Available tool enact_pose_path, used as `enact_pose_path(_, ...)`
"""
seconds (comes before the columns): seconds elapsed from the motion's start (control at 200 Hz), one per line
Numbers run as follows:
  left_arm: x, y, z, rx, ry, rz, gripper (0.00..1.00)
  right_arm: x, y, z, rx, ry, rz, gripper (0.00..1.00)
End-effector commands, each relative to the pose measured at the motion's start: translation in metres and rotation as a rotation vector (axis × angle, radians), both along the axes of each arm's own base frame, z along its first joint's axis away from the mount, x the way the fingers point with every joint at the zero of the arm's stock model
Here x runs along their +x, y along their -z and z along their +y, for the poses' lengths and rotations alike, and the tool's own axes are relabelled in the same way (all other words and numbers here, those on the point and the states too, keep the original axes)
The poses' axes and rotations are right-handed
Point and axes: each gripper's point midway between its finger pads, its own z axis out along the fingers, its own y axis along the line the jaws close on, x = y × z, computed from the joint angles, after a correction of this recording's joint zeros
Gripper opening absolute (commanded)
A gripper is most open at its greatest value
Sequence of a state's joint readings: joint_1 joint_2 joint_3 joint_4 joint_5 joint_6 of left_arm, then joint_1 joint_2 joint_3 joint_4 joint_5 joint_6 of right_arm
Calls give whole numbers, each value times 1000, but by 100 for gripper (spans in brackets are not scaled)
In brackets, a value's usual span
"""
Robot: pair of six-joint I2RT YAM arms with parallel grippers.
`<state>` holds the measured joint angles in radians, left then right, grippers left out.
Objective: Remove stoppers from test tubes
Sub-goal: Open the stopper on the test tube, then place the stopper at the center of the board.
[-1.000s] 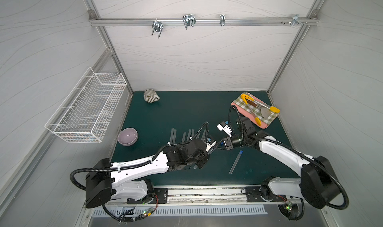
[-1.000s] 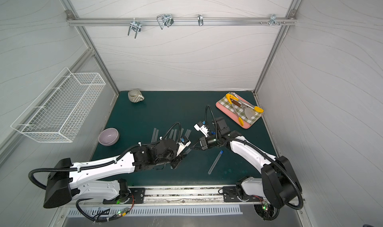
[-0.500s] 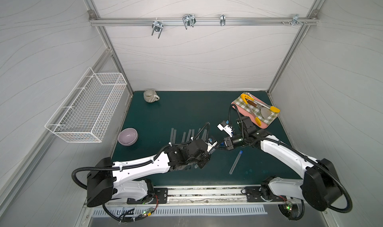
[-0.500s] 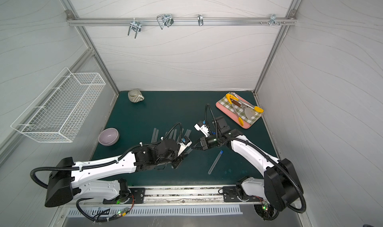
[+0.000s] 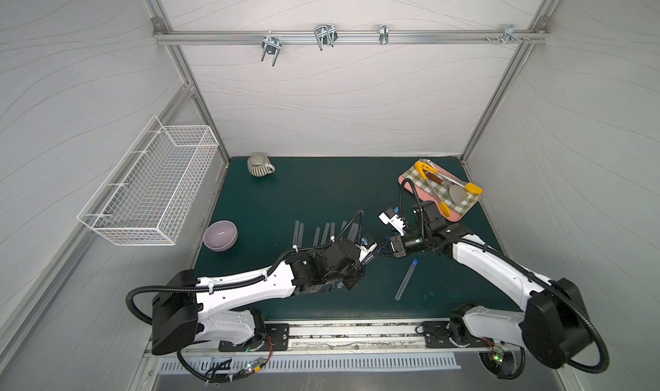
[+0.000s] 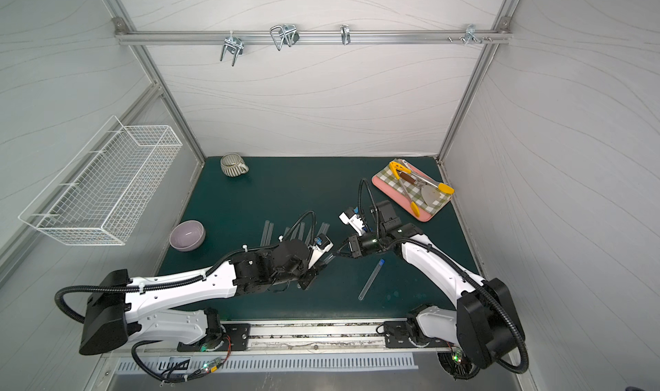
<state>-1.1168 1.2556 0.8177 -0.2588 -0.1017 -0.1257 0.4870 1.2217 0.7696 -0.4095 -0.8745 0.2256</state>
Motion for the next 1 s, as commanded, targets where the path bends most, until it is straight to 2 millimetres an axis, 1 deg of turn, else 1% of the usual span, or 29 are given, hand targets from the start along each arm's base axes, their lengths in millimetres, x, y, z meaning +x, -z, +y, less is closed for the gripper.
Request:
enact_pose_path(0.0,-6,28,32,177,-27,39,4,20,2,-18,-97,91,-102,10)
enact_pose_path(0.2,-5,30,32,192,-27,38,4,18,-5,-15,-52,81,-98,11)
enact_pose_path(0.375,-5,31,32,209,-26,31,3,15,-22,-8,82,53,-69,12)
enact_pose_path(0.445,-5,32,32,218,-25,27,4,16,-25,-8,96,55,-67,12)
enact_pose_path(0.69,-6,33,33,226,-24,22,3,24,-7,-22,-50,113,-96,12)
enact_pose_path(0.92,-5,33,33,225,-29,18,3,27,-5,-26,-77,140,-113,13)
enact_pose_path(0.996,-5,31,33,215,-38,21,3,30,2,-30,-101,159,-106,13)
